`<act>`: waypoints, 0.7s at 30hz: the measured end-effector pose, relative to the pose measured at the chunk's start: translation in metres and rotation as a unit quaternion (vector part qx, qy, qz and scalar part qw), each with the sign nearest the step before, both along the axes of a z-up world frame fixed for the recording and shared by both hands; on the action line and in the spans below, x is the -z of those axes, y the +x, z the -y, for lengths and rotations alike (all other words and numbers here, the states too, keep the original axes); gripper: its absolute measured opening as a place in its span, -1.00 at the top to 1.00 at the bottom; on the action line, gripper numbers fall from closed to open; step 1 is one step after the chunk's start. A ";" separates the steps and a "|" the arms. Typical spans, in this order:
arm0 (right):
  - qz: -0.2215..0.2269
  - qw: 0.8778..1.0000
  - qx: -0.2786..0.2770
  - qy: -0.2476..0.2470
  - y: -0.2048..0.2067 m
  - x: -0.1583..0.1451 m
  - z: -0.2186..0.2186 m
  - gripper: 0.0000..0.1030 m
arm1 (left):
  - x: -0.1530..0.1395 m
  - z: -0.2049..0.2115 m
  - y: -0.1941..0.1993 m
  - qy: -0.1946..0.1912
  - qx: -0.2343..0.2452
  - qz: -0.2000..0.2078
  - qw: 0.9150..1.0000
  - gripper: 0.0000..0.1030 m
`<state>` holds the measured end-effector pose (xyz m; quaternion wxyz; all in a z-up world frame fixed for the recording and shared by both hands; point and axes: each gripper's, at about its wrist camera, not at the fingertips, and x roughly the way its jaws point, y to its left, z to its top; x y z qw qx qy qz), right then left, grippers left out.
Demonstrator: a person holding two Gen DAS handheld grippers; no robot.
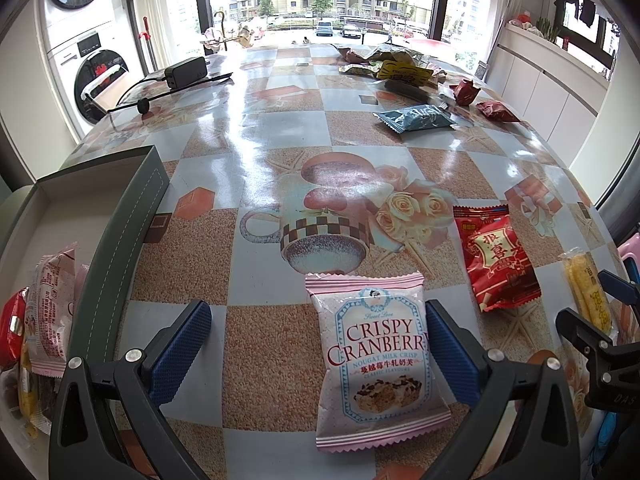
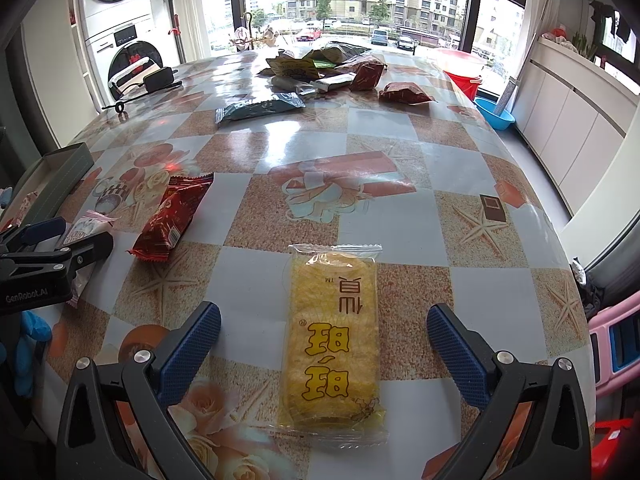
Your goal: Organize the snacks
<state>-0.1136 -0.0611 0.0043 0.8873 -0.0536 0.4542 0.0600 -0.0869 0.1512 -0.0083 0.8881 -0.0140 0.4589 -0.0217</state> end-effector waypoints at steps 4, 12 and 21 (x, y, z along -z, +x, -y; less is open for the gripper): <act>0.000 1.000 0.000 0.000 0.000 0.000 0.000 -1.00 | 0.000 0.000 0.000 0.000 0.000 0.000 1.000 -1.00; -0.016 1.000 -0.008 -0.004 0.002 -0.001 -0.001 -1.00 | -0.003 0.007 -0.005 0.003 0.014 -0.020 1.000 -1.00; -0.128 0.992 -0.007 -0.023 0.025 -0.006 -0.005 -0.76 | -0.012 0.033 -0.016 0.003 0.051 -0.074 0.996 -0.57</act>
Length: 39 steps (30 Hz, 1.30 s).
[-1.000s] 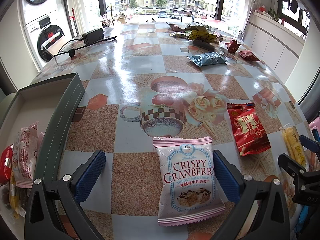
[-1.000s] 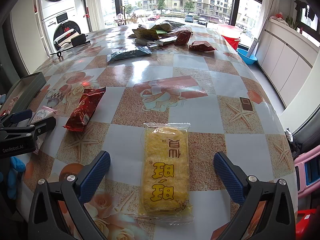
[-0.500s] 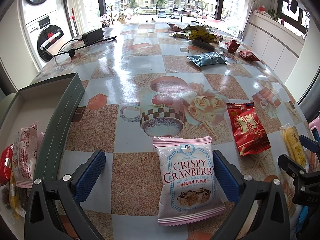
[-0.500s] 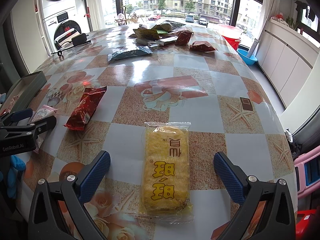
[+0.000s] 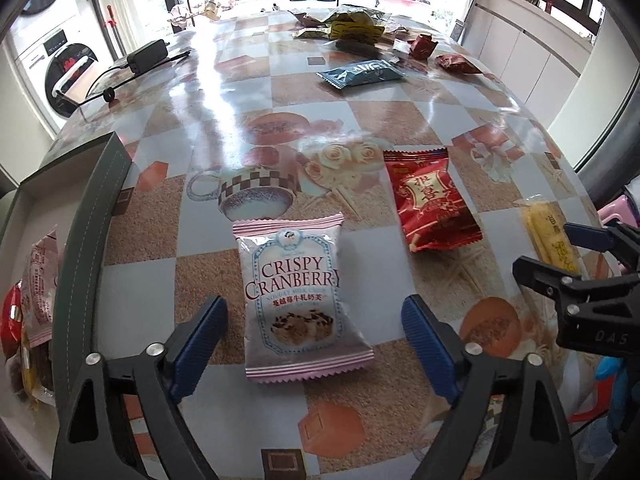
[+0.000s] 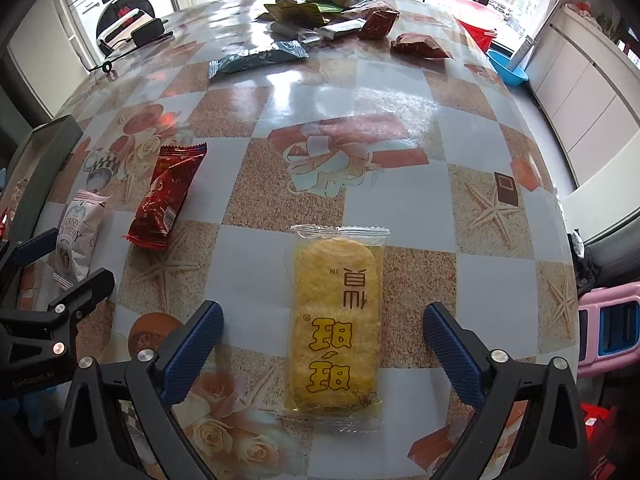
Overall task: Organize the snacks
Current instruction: 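Grasp cranberry packet with left tool while right tool grasps yellow packet, then carry both packets over tray and open both tools to drop them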
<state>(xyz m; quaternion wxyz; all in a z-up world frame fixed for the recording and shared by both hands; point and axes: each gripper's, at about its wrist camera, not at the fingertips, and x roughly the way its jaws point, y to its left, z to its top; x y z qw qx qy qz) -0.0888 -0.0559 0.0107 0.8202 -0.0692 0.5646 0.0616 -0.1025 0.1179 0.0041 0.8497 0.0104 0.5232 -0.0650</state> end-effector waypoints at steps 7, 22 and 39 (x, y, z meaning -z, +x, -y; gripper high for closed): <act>-0.010 0.999 -0.025 0.024 -0.006 -0.012 -0.004 0.27 | -0.009 -0.007 -0.004 -0.064 0.001 -0.011 0.998 0.12; -0.037 0.985 -0.053 0.157 0.002 -0.054 -0.049 0.27 | -0.073 -0.054 -0.025 -0.104 -0.016 0.051 0.993 0.12; -0.049 0.954 -0.238 0.174 0.022 -0.077 -0.294 0.27 | -0.076 -0.252 -0.047 -0.080 -0.197 0.076 0.974 0.12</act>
